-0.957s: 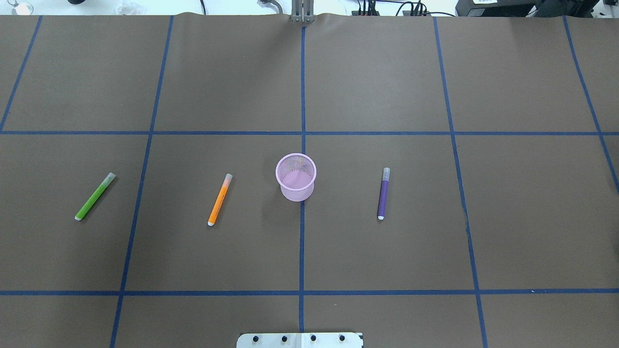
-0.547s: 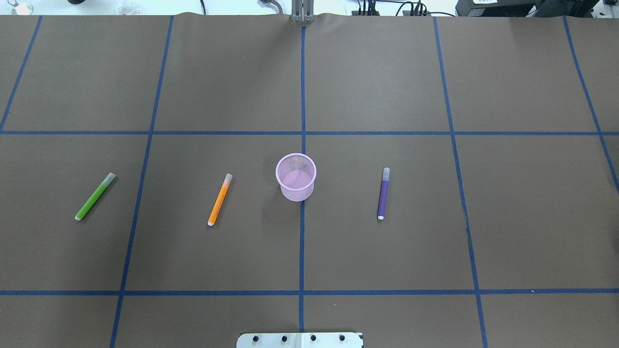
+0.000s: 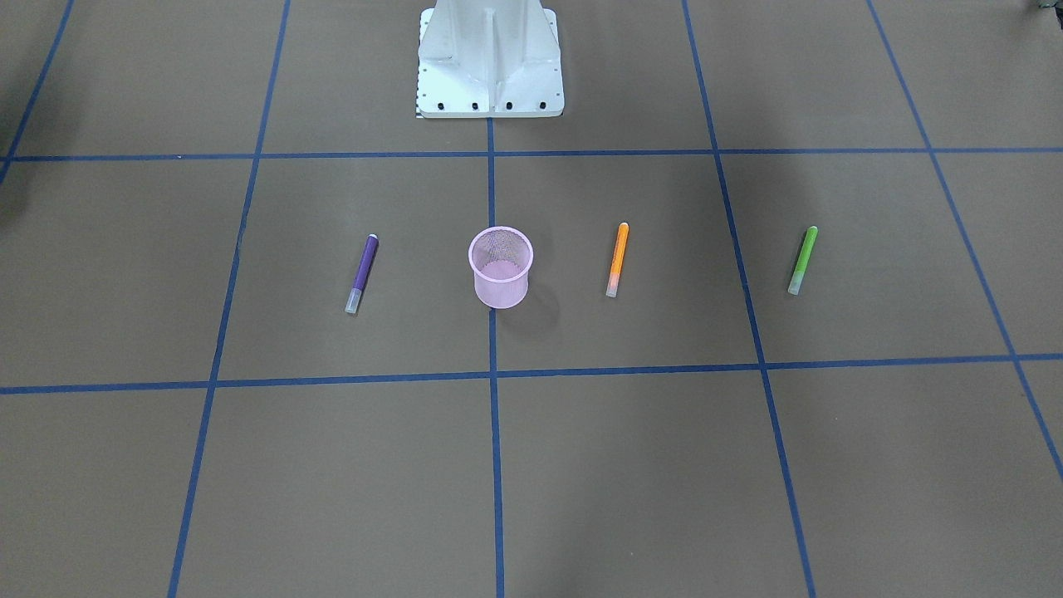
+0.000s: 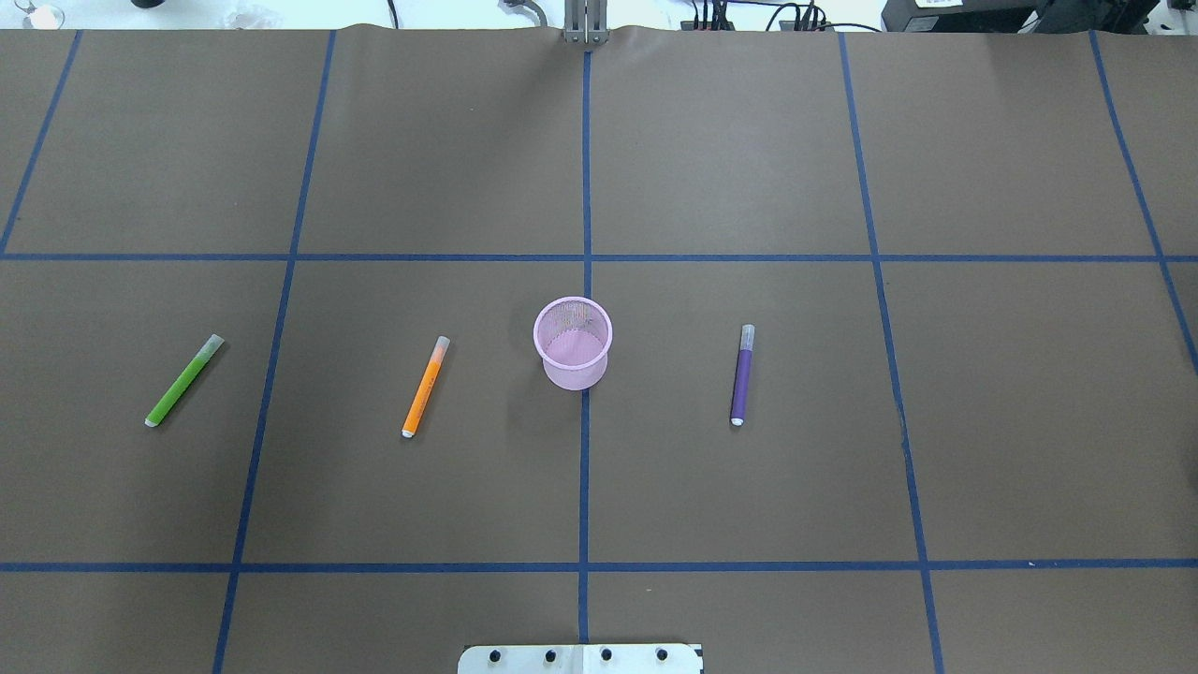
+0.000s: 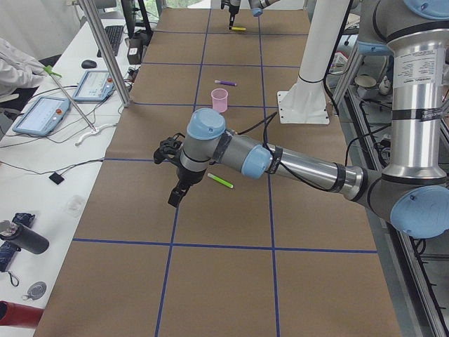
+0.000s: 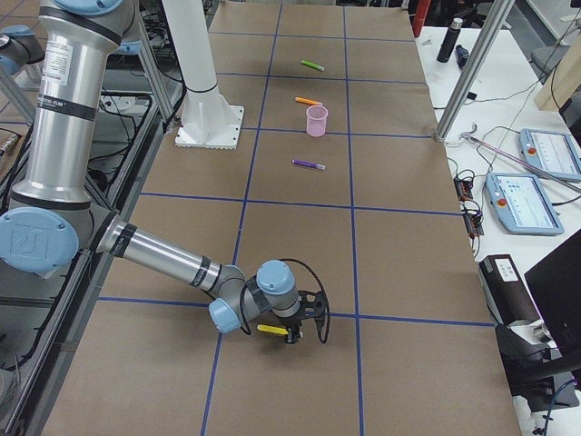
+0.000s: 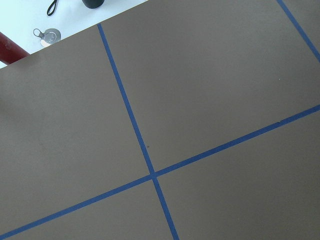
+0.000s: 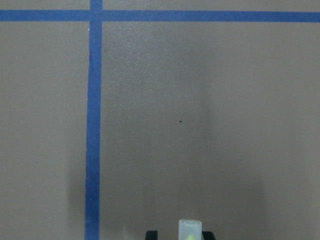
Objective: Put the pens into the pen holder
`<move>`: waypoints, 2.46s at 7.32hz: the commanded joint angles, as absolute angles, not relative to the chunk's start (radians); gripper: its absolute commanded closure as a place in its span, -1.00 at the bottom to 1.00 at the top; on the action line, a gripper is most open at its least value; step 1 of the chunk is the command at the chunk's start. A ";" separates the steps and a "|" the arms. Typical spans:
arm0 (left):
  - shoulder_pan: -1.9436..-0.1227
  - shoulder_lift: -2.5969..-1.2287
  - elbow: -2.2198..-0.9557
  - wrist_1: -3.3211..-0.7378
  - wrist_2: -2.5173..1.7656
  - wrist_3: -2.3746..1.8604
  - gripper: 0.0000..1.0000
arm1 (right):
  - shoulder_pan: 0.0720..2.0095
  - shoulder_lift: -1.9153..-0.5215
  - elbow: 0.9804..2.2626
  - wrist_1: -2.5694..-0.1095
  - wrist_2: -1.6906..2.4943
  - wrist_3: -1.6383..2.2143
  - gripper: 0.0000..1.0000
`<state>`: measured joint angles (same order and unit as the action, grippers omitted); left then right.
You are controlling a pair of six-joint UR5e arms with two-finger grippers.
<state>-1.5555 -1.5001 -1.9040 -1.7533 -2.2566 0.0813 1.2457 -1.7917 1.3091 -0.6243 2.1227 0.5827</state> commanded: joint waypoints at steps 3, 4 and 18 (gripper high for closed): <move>-1.555 -1.500 -1.905 -1.753 -2.256 0.081 -0.99 | 1.238 -1.792 1.302 -0.624 2.121 0.583 0.44; -1.555 -1.500 -1.904 -1.755 -2.256 0.081 -1.00 | 1.236 -1.792 1.299 -0.623 2.123 0.583 0.72; -1.455 -1.502 -1.899 -1.897 -2.258 0.080 -1.00 | 0.938 -1.359 1.879 -0.621 1.953 0.797 1.00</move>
<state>-1.4975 -1.5004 -1.8996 -1.8685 -2.2582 0.0815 1.0501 -1.4119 1.8468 -0.6212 2.0964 0.7489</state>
